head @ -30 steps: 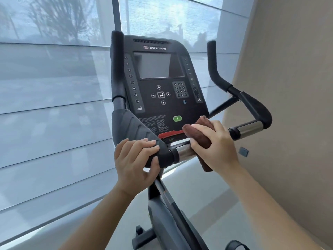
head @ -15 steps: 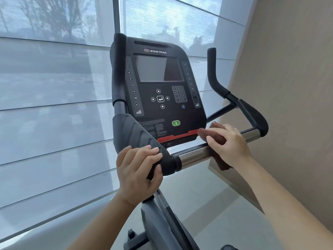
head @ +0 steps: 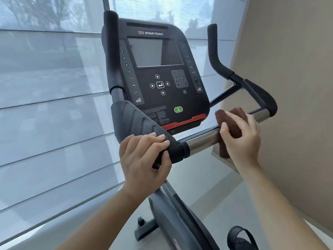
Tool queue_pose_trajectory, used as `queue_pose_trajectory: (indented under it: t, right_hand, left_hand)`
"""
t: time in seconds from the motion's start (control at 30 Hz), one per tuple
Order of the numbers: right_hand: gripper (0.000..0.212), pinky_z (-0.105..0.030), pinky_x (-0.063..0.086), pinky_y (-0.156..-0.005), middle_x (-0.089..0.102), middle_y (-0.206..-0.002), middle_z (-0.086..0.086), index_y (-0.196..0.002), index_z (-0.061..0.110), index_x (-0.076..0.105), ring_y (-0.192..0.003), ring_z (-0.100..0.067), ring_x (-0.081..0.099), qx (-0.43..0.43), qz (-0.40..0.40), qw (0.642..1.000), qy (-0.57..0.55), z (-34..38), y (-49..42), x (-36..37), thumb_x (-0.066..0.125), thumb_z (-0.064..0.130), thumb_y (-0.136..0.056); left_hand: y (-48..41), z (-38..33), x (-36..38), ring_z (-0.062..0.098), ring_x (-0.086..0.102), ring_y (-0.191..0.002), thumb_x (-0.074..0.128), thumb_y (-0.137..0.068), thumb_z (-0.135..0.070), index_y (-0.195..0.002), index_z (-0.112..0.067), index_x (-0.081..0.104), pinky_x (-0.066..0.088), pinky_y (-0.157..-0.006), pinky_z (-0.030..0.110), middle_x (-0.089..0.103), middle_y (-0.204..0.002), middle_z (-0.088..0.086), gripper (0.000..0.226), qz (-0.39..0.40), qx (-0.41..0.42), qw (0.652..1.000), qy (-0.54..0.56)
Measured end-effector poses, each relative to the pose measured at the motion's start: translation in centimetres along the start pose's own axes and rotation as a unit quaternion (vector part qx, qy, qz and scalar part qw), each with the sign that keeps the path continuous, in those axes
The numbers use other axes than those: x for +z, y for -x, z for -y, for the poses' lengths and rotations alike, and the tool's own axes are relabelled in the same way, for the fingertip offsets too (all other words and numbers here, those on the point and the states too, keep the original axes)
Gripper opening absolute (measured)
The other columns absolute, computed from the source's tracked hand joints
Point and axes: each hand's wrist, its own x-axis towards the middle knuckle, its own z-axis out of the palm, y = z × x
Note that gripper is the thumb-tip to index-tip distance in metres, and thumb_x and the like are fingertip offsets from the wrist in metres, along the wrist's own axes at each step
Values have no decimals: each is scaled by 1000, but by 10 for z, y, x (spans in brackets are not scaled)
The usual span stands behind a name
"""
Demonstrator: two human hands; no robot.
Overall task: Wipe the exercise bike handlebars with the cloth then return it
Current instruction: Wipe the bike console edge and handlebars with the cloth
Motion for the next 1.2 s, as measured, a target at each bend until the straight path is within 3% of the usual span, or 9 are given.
queue_pose_trajectory:
  t: [0.1,0.3,0.5,0.67,0.77,0.87,1.03,1.1,1.2]
  right_hand:
    - [36,-2,30,-91,56,-108,-14,-108,9,67,-101,-22,49,58,-107,989,-80,-1,15,17,53,28,-81]
    - [31,-40,53,-82,52,-111,-14,-107,11,64,-102,-34,54,9,-254,944,-210,56,78,71,57,18,-78]
    - [32,-47,54,-80,50,-107,-16,-105,7,59,-97,-35,54,-48,-339,916,-211,35,73,92,52,30,-84]
    - [34,-34,50,-88,44,-121,8,-112,11,58,-115,-7,48,98,-417,863,-269,20,47,88,52,20,-80]
    - [35,-36,53,-87,46,-120,1,-115,14,58,-114,-16,51,126,-404,867,-262,42,58,89,54,20,-80]
    - [36,-29,54,-83,49,-119,-3,-112,11,60,-113,-18,52,62,-351,900,-251,70,87,94,56,17,-77]
    - [33,-40,53,-79,53,-108,-15,-107,13,63,-96,-35,54,-42,-246,957,-148,40,72,67,57,21,-75]
    - [32,-29,48,-86,57,-102,-23,-106,13,65,-92,-38,54,-12,-223,968,-112,18,50,50,56,21,-76]
    - [35,-6,35,-90,58,-105,-23,-108,7,66,-97,-19,49,50,-173,981,-75,-8,19,27,54,24,-79]
  left_hand:
    - [-2,-1,2,15,59,-83,52,-77,-17,-70,-10,71,40,-78,35,71,-79,0,21,-18,0,1000,1]
    - [-1,-4,5,17,58,-75,51,-76,-12,-65,-9,69,35,-80,26,69,-75,-1,22,-42,3,999,-15]
    - [1,1,7,21,59,-73,48,-80,-14,-67,-8,69,35,-77,30,69,-77,1,25,-38,19,999,-23]
    - [1,4,8,18,57,-74,48,-81,-15,-66,-6,70,34,-76,30,70,-75,3,28,-50,40,998,-15]
    - [3,5,9,17,58,-76,48,-81,-15,-66,-6,70,36,-75,32,70,-75,3,28,-56,44,997,-11]
    - [3,5,8,18,61,-77,49,-81,-14,-67,-7,70,40,-73,37,71,-77,1,26,-57,39,998,0]
    - [2,2,8,20,63,-76,48,-83,-17,-67,-9,71,46,-70,43,71,-77,1,29,-59,26,998,13]
    - [2,2,8,20,64,-76,47,-84,-19,-67,-9,71,45,-72,42,71,-76,1,31,-54,22,998,12]
    - [3,-1,7,17,60,-81,47,-84,-19,-68,-9,71,42,-76,40,71,-77,2,31,-52,13,998,15]
